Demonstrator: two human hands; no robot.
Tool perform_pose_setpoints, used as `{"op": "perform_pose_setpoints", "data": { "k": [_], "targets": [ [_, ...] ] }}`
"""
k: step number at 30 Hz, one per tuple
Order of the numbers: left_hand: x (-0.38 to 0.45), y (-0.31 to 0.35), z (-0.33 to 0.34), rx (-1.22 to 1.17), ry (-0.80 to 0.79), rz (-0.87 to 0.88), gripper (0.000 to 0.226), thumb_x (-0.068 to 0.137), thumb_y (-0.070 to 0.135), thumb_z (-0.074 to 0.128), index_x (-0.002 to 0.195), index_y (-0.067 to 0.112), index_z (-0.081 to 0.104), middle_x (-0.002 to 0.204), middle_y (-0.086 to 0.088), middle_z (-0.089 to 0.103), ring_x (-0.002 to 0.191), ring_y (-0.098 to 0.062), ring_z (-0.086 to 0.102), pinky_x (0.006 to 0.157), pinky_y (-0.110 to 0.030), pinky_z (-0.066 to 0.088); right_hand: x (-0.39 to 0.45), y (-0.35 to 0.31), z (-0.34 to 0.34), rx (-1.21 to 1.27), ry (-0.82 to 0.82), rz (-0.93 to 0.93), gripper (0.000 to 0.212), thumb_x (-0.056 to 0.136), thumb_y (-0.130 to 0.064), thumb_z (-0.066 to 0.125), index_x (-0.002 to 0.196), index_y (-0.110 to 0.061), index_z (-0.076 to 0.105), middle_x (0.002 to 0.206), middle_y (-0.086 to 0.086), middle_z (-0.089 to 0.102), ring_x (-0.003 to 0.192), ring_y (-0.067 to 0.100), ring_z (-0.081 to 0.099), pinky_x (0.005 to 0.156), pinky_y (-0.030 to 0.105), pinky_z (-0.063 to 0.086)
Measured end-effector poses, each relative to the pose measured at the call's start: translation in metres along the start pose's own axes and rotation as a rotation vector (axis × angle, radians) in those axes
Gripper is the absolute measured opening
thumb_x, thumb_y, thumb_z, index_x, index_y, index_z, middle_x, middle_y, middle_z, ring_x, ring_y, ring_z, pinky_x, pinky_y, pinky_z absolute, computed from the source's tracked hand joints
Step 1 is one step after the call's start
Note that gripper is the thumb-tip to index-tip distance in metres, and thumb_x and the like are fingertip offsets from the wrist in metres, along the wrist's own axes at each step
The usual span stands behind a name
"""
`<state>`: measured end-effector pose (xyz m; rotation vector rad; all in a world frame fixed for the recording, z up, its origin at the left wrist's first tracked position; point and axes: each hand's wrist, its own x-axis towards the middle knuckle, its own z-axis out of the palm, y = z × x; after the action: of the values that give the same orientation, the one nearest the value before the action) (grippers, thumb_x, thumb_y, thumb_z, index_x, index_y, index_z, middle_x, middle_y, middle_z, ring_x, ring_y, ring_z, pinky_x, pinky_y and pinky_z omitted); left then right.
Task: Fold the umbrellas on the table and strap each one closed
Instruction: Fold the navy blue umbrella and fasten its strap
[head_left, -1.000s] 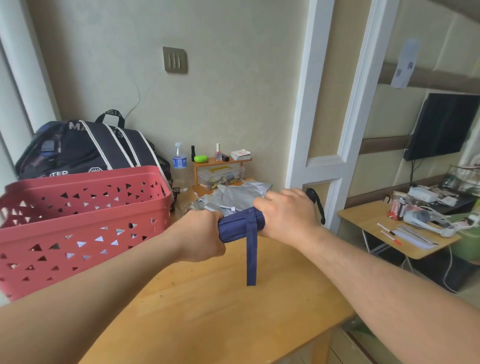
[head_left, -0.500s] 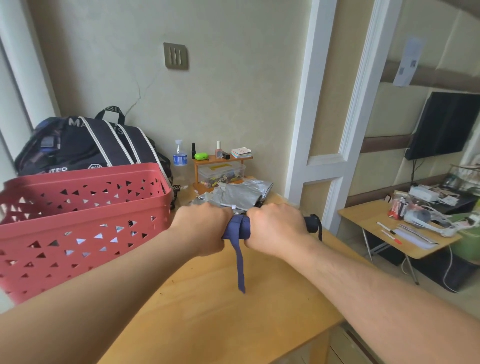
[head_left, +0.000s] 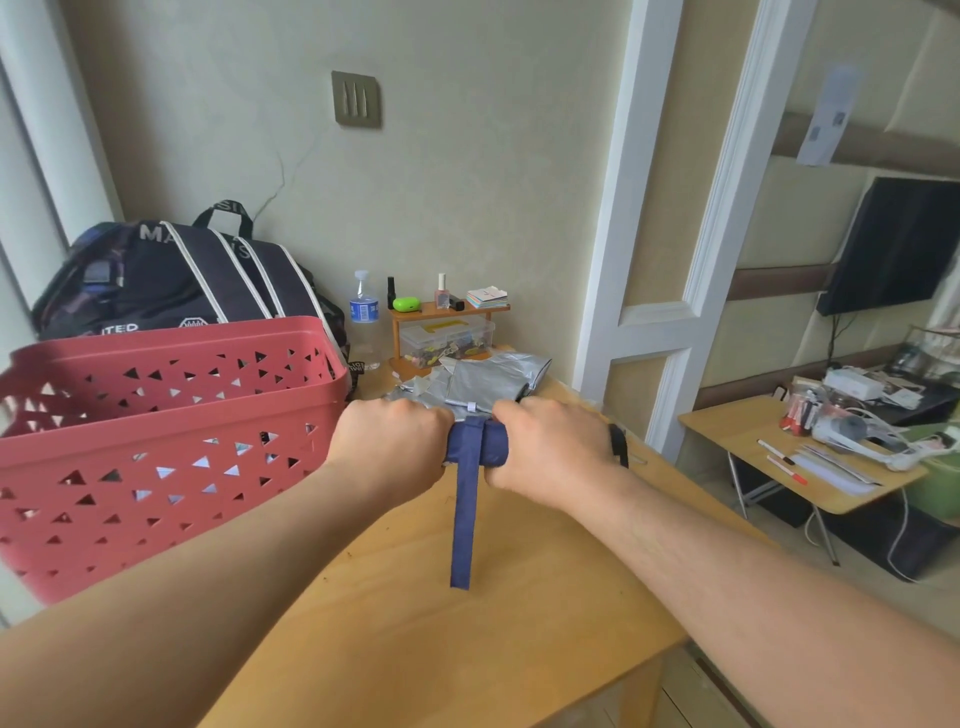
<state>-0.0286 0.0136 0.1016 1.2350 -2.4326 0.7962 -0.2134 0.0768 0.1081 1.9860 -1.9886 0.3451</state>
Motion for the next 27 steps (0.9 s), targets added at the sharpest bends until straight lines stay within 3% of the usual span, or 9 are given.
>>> {"op": "perform_pose_setpoints", "data": {
  "k": [7, 11, 13, 15, 17, 19, 21, 23, 27],
  "targets": [
    [-0.002, 0.009, -0.011, -0.144, -0.166, -0.057, 0.011, 0.084, 0.038, 0.057, 0.089, 0.032, 0.049, 0.081, 0.008, 0.055, 0.071, -0.025, 0.053, 0.064, -0.030, 0.045, -0.002, 0.008, 0.009, -0.094, 0.037, -0.051, 0.031, 0.082, -0.053, 0.064, 0.098, -0.032, 0.048, 0.097, -0.005, 0.066, 0.093, 0.031, 0.067, 0.068, 0.035, 0.039],
    [-0.011, 0.006, -0.007, -0.220, -0.037, -0.047, 0.024, 0.081, 0.045, 0.061, 0.100, 0.032, 0.056, 0.082, 0.009, 0.059, 0.078, -0.023, 0.063, 0.062, -0.029, 0.045, -0.006, 0.012, 0.008, -0.080, 0.014, -0.045, 0.027, 0.081, -0.050, 0.062, 0.090, -0.032, 0.044, 0.093, -0.006, 0.067, 0.088, 0.029, 0.067, 0.064, 0.033, 0.043],
    [-0.021, -0.003, -0.001, -0.437, 0.130, -0.069, 0.045, 0.078, 0.046, 0.074, 0.117, 0.037, 0.053, 0.098, 0.013, 0.065, 0.094, -0.017, 0.065, 0.067, -0.031, 0.052, -0.007, 0.015, 0.003, -0.078, 0.014, -0.023, 0.025, 0.081, -0.049, 0.062, 0.089, -0.031, 0.046, 0.091, -0.005, 0.066, 0.087, 0.030, 0.066, 0.065, 0.033, 0.046],
    [-0.033, -0.009, 0.007, -0.860, 0.203, -0.286, 0.072, 0.076, 0.034, 0.087, 0.132, 0.032, 0.041, 0.112, 0.015, 0.062, 0.103, -0.006, 0.062, 0.077, -0.026, 0.052, -0.005, 0.021, -0.005, -0.067, 0.045, 0.019, 0.026, 0.081, -0.049, 0.062, 0.093, -0.029, 0.051, 0.091, -0.003, 0.067, 0.087, 0.033, 0.066, 0.067, 0.034, 0.049],
    [-0.043, -0.005, 0.014, -1.338, 0.085, -0.630, 0.066, 0.084, 0.021, 0.084, 0.129, 0.028, 0.037, 0.114, 0.009, 0.066, 0.107, -0.010, 0.066, 0.080, -0.024, 0.051, -0.001, 0.024, -0.013, -0.051, 0.081, 0.064, 0.029, 0.080, -0.051, 0.062, 0.098, -0.029, 0.054, 0.091, -0.001, 0.067, 0.089, 0.034, 0.066, 0.068, 0.035, 0.049],
    [-0.046, 0.010, 0.025, -1.678, -0.101, -0.776, 0.040, 0.095, 0.019, 0.074, 0.126, 0.023, 0.050, 0.116, 0.003, 0.074, 0.116, -0.023, 0.067, 0.092, -0.033, 0.053, 0.004, 0.025, -0.021, -0.053, 0.090, 0.082, 0.031, 0.080, -0.053, 0.063, 0.094, -0.029, 0.049, 0.089, -0.001, 0.064, 0.089, 0.034, 0.066, 0.066, 0.034, 0.046],
    [-0.044, 0.026, 0.024, -1.785, -0.220, -0.678, 0.021, 0.104, 0.028, 0.059, 0.124, 0.024, 0.066, 0.118, 0.007, 0.076, 0.121, -0.019, 0.066, 0.105, -0.038, 0.049, 0.008, 0.024, -0.027, -0.063, 0.084, 0.093, 0.032, 0.081, -0.053, 0.063, 0.092, -0.030, 0.045, 0.089, -0.002, 0.064, 0.089, 0.035, 0.066, 0.066, 0.034, 0.043],
    [-0.040, 0.042, 0.015, -1.834, -0.247, -0.528, 0.033, 0.110, 0.037, 0.045, 0.124, 0.023, 0.071, 0.120, 0.010, 0.076, 0.120, -0.011, 0.066, 0.107, -0.037, 0.047, 0.010, 0.023, -0.029, -0.074, 0.086, 0.095, 0.031, 0.081, -0.053, 0.062, 0.091, -0.030, 0.045, 0.091, -0.001, 0.066, 0.089, 0.035, 0.066, 0.066, 0.034, 0.043],
    [-0.034, 0.064, 0.000, -1.914, -0.245, -0.423, 0.043, 0.095, 0.051, 0.052, 0.116, 0.020, 0.074, 0.105, 0.005, 0.077, 0.097, -0.014, 0.068, 0.087, -0.030, 0.049, 0.009, 0.025, -0.029, -0.088, 0.087, 0.098, 0.031, 0.080, -0.054, 0.063, 0.094, -0.030, 0.049, 0.093, 0.000, 0.068, 0.090, 0.035, 0.066, 0.065, 0.034, 0.041]
  ]
}}
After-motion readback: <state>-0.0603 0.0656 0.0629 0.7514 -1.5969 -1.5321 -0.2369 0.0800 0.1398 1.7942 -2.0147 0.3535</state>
